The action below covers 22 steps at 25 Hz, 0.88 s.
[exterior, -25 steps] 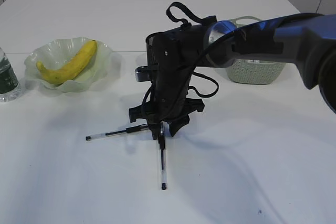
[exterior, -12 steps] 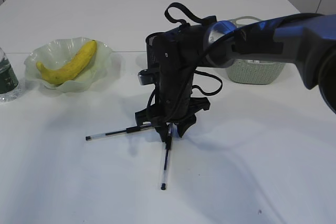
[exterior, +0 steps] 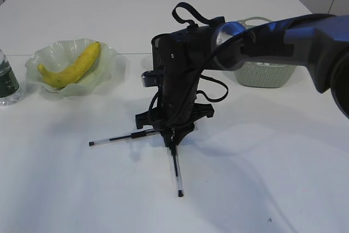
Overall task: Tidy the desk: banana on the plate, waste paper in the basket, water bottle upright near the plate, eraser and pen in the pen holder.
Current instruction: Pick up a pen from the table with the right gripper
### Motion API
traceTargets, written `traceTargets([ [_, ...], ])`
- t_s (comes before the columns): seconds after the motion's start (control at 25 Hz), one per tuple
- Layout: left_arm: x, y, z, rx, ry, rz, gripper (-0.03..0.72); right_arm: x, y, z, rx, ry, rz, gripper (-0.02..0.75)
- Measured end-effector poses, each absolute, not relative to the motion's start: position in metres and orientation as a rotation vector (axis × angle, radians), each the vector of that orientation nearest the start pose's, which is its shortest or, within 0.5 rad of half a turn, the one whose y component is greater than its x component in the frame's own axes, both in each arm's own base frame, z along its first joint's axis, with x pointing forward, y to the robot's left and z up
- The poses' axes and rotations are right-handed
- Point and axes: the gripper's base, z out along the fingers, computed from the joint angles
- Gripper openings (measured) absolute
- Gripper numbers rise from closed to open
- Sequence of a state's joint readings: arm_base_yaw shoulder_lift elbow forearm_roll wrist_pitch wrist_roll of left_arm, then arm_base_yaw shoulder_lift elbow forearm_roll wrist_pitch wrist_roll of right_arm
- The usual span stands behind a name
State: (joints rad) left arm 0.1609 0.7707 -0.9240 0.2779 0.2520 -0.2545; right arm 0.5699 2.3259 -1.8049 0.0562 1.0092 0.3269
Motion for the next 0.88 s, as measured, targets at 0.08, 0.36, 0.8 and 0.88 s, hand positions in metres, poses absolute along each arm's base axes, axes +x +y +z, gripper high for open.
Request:
traceTargets([
  [0.08, 0.150, 0.031, 0.428, -0.168, 1.567, 0.192, 0.389, 0.393, 0.257, 0.127, -0.328, 3.026, 0.152, 0.151],
  [0.36, 0.150, 0.031, 0.428, -0.168, 1.567, 0.192, 0.389, 0.394, 0.257, 0.127, -0.336, 3.020, 0.139, 0.091],
  [0.8, 0.150, 0.031, 0.428, -0.169, 1.570, 0.192, 0.389, 0.408, 0.254, 0.149, -0.409, 2.942, -0.002, 0.087],
  [0.88, 0.150, 0.031, 0.428, -0.170, 1.571, 0.193, 0.389, 0.411, 0.253, 0.155, -0.409, 2.926, -0.023, 0.087],
])
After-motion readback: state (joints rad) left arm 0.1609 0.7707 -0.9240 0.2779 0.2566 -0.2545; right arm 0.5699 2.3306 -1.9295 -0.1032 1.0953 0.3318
